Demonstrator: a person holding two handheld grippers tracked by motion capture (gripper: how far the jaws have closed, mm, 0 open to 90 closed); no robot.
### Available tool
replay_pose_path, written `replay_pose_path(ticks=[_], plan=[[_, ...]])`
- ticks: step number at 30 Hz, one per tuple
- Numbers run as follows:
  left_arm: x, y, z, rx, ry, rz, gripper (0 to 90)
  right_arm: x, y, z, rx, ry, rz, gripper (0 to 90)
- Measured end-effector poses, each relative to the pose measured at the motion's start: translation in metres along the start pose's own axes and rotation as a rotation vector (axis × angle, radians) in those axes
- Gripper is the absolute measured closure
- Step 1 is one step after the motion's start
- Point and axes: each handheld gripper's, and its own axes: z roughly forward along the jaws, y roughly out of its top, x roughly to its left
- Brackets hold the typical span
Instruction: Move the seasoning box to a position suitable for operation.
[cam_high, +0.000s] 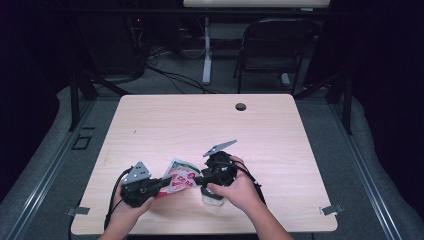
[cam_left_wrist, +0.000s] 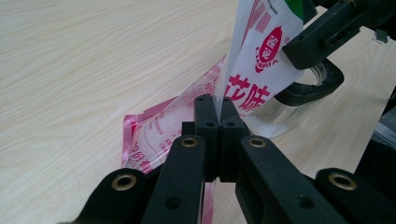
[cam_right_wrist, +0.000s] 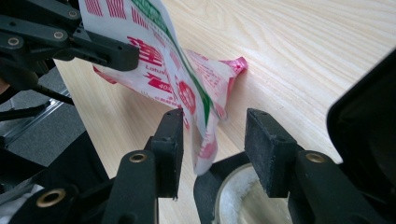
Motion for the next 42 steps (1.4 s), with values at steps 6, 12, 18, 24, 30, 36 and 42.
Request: replay_pose_path(ticks=[6,12,18,24,30,36,42], plan=[[-0.002,0.0,0.001,0.009,-0.005,0.003,90.0,0.001,0.002,0.009,0.012,0.011,-0.003,58.6],[-0.002,0.0,0.002,0.005,-0.008,0.004,90.0,0.003,0.003,0.013,0.013,0.021,0.002,61.5],[-0.003,0.0,0.002,0.005,-0.008,0.0,90.0,0.004,0.005,0.016,0.033,0.021,-0.011,65.9],[-0.001,0.0,0.003,0.01,-0.009,0.009,90.0,0.004,0.006,0.018,0.042,0.029,-0.011,70.7],[-0.001,0.0,0.003,0.012,-0.011,0.004,90.0,0.003,0.006,0.018,0.045,0.037,-0.01,77.8],[0.0,-0.002,0.004,0.014,-0.013,0.001,90.0,0.003,0.006,0.019,0.05,0.051,-0.018,84.2],[0.001,-0.003,0.003,0.018,-0.01,-0.007,90.0,0.005,0.007,0.02,0.063,0.064,-0.038,88.6]])
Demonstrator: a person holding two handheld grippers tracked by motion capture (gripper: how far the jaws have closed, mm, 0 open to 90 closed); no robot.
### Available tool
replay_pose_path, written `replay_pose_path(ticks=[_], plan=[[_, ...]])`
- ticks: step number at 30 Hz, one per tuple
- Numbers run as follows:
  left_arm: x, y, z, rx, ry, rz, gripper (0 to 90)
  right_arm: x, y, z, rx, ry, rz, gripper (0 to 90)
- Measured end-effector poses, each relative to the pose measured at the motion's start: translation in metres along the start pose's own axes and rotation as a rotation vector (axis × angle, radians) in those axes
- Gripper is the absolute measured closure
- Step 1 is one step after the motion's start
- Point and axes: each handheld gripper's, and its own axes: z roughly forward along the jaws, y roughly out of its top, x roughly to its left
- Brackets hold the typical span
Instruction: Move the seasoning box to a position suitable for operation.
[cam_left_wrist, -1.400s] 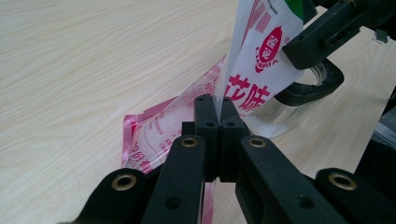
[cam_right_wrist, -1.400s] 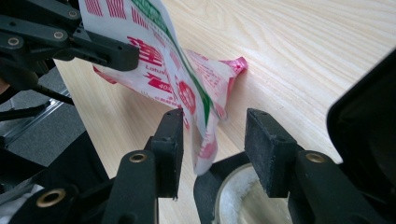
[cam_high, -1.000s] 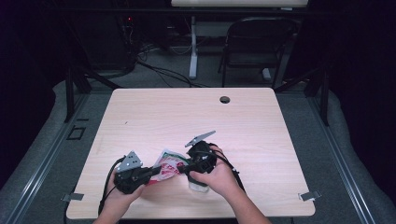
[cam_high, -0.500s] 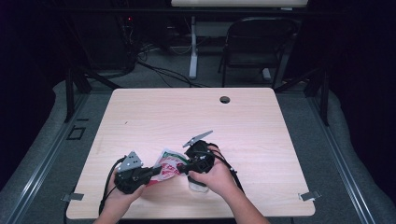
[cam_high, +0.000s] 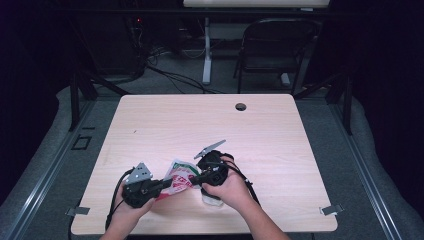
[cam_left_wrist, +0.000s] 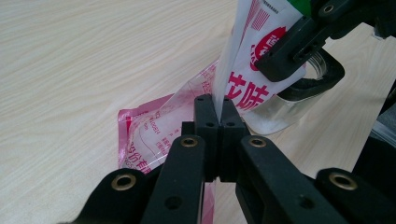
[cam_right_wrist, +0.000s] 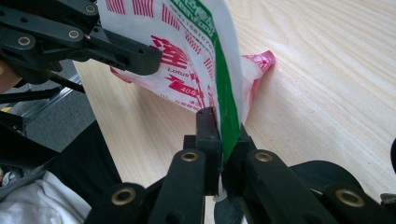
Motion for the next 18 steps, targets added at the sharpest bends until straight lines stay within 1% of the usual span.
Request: replay_pose_path(ticks=[1,4,5,6,7,8,12,13,14,18], plan=[[0.0005,-0.0006,0.0001,-0.003,0.002,0.005,90.0,0.0006,-0.0001,0.0004,-0.003,-0.002,0.001,88.9],[0.0008,-0.002,-0.0001,0.002,0.005,-0.001,89.6,0.0015,-0.0003,0.0021,-0.013,-0.001,-0.004,89.5],[0.001,-0.0024,-0.0002,0.004,0.007,-0.003,89.3,0.0014,0.0002,0.0018,0.001,-0.002,-0.014,89.8],[0.0014,-0.003,0.0,0.0,0.01,-0.002,88.9,0.0016,0.0003,0.0021,0.002,-0.001,-0.018,89.9],[0.0021,-0.0032,-0.0002,0.004,0.011,0.002,88.9,0.0027,-0.0001,0.0032,-0.004,-0.002,-0.016,90.0],[0.0018,-0.0038,-0.0001,0.004,0.014,-0.007,88.8,0.003,0.0001,0.0035,0.003,-0.004,-0.027,90.0],[0.0023,-0.0045,-0.0013,0.005,0.02,-0.005,88.7,0.0047,0.0003,0.0039,0.001,-0.003,-0.037,90.0],[0.0027,-0.0047,-0.0016,0.004,0.022,0.003,88.6,0.0048,0.0003,0.004,0.0,-0.002,-0.038,90.0],[0.0024,-0.0052,-0.0015,0.001,0.014,-0.006,88.6,0.0047,0.0005,0.0039,0.002,-0.001,-0.04,90.0],[0.0029,-0.0067,-0.0026,-0.002,0.007,-0.009,88.0,0.0058,0.0008,0.0043,-0.005,-0.002,-0.048,90.0]])
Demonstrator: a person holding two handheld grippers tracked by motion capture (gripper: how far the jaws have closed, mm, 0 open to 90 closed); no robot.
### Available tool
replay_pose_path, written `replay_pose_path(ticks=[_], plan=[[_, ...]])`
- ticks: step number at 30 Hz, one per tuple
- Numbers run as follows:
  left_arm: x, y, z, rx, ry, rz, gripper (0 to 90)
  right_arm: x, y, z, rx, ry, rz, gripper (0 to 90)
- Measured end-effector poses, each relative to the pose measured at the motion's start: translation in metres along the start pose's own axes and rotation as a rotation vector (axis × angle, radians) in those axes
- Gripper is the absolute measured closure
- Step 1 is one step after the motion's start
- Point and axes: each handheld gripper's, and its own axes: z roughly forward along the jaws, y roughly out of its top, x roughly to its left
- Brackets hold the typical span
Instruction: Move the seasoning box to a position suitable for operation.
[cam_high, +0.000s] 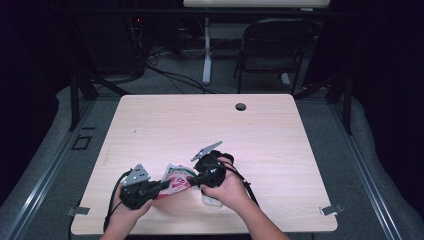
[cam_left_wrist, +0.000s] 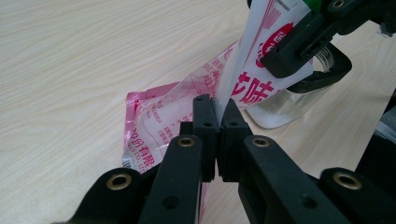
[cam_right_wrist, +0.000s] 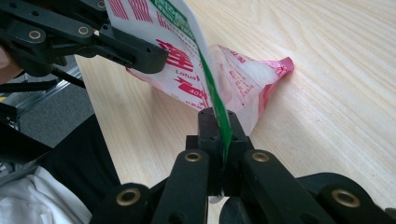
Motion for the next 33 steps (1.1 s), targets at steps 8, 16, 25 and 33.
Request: replay_pose_path(ticks=[8,16,25,33], plan=[[0.002,-0.005,-0.003,-0.012,-0.012,-0.001,81.0,0.002,0.004,0.0,0.005,0.006,-0.02,90.0],[0.006,-0.011,-0.004,-0.012,-0.001,-0.004,68.5,0.002,0.006,0.0,0.003,0.011,-0.038,90.0],[0.011,-0.017,-0.001,-0.008,-0.001,-0.016,52.4,0.003,0.008,0.0,-0.007,0.016,-0.046,90.0],[0.013,-0.022,0.005,-0.019,-0.006,-0.025,43.3,0.003,0.008,-0.001,-0.007,0.021,-0.059,90.0]])
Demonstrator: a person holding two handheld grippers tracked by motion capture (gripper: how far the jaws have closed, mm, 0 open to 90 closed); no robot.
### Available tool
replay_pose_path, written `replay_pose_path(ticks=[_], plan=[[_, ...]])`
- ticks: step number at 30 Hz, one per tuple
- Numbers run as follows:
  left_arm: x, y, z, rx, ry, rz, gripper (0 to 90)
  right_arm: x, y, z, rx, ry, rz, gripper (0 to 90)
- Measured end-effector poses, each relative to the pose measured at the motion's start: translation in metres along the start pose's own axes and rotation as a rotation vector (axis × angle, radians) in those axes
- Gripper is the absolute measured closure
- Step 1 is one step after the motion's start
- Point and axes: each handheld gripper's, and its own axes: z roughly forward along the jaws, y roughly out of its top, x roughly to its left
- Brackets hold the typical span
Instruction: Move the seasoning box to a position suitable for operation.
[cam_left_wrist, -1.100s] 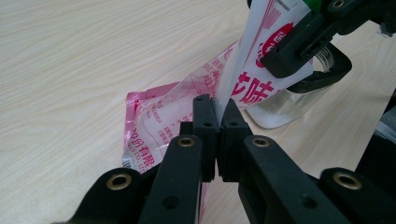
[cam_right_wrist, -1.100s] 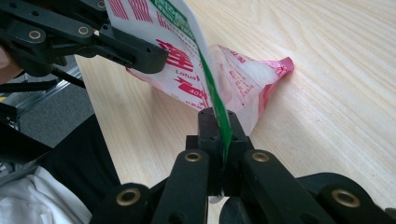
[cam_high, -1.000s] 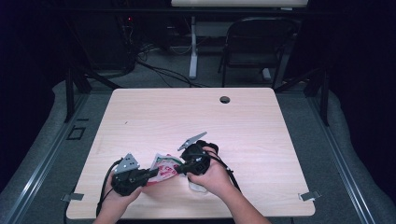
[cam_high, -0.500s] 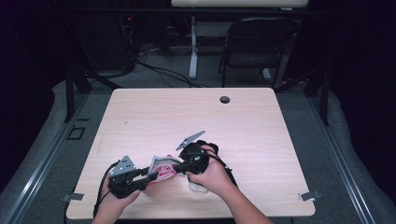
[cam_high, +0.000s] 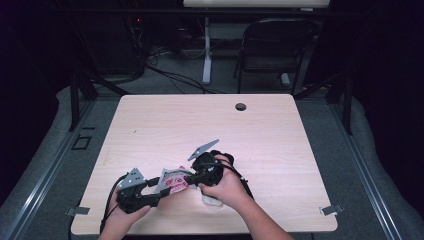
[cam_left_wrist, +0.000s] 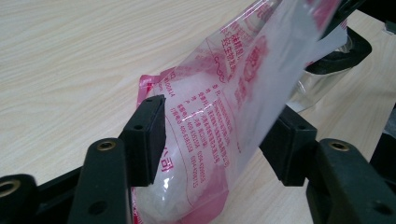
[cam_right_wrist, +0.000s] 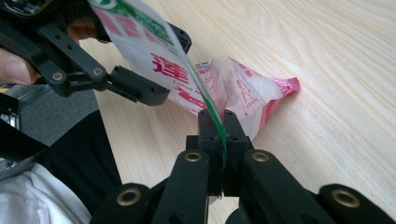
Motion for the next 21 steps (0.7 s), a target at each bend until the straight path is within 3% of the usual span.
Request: replay_pose_path(ticks=[7,12,17,21], plan=[[0.001,-0.006,0.008,0.016,0.003,0.027,39.5,0.0,0.0,-0.001,-0.004,0.004,-0.002,90.0],[0.005,-0.01,0.01,0.016,0.018,0.012,38.0,0.0,0.001,-0.002,-0.003,0.006,-0.002,90.0],[0.009,-0.015,0.013,0.026,0.002,0.01,36.6,-0.001,0.002,-0.004,-0.006,0.009,-0.007,90.0],[0.01,-0.02,0.018,0.048,0.006,0.032,36.1,-0.001,0.003,-0.004,-0.009,0.01,-0.007,90.0]])
